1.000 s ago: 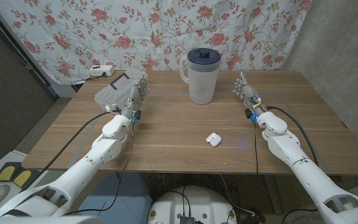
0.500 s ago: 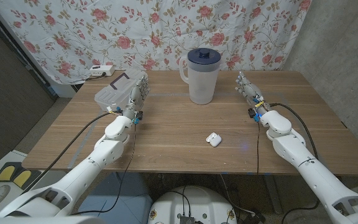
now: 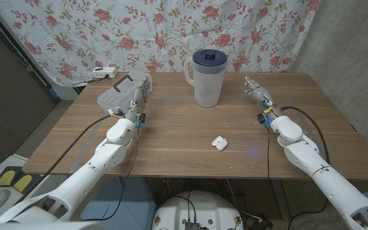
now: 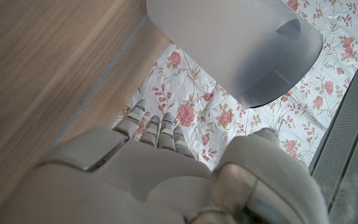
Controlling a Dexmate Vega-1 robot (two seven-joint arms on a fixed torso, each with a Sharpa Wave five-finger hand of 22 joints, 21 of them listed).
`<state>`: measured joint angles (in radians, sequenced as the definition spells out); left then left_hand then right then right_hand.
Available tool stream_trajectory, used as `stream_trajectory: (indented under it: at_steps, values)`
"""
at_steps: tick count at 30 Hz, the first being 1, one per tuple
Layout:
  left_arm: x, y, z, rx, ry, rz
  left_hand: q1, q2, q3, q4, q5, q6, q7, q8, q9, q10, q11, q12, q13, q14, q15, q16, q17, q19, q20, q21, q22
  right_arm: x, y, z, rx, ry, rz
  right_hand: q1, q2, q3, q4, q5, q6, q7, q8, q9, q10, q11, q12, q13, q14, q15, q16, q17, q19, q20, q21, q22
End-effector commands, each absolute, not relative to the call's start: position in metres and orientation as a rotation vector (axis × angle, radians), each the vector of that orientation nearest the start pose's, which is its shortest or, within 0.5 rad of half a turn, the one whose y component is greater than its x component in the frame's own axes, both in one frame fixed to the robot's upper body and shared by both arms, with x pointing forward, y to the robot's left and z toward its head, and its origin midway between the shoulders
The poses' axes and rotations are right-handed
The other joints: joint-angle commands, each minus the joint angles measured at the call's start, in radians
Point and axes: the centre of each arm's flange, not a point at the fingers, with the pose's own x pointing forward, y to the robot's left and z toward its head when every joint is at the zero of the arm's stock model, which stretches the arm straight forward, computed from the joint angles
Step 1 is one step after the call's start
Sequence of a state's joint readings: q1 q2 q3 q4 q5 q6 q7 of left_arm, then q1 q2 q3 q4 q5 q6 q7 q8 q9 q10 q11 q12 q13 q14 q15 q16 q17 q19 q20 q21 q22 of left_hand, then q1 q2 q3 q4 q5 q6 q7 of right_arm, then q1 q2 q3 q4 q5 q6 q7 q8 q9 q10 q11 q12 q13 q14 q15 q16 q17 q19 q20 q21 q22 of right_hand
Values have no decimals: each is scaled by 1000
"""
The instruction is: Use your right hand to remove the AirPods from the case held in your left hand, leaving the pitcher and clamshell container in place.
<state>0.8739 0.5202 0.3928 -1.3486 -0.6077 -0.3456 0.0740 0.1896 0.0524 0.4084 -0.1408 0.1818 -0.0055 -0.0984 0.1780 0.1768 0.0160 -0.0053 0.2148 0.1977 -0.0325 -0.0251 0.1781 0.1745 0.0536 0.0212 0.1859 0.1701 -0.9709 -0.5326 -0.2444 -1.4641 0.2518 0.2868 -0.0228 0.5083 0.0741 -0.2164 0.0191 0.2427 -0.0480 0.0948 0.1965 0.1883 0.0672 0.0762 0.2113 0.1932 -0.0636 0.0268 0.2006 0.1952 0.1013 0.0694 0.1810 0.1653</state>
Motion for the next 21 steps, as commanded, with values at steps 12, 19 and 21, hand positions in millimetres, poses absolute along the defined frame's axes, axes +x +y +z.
stream_trajectory:
  at_steps: [12, 19, 21]
  values:
    - [628, 287, -39, -31, -640, -125, 16, 0, 7, -1, 1, 7, -5, 9, 3, 4, 0, 1, 2, -9, 2, 4, 3, 1, -8, 7, 5, 589, -309, -37, -503, -710, 57, 32, 8, 7, -16, -5, 0, -2, 6, 2, -12, 1, -3, 4, -9, -1, -1, 3, -8, -8, 4, 4]
    - [629, 285, -45, -41, -632, -124, 18, 1, 8, -1, 1, 7, -4, 9, 3, 4, -1, 2, 2, -8, 3, 4, 3, 1, -8, 7, 5, 585, -313, -37, -528, -714, 60, 39, 11, 11, -20, -7, 0, -3, 6, 2, -15, 1, -5, 4, -11, 0, -2, 3, -10, -7, 3, 4]
    - [628, 285, -45, -44, -634, -123, 18, 1, 8, -2, 1, 7, -4, 9, 3, 4, -1, 2, 2, -9, 3, 4, 3, 2, -9, 7, 5, 584, -313, -37, -527, -715, 64, 41, 11, 12, -21, -7, 0, -4, 6, 2, -16, 2, -5, 4, -12, 0, -2, 3, -11, -7, 3, 4]
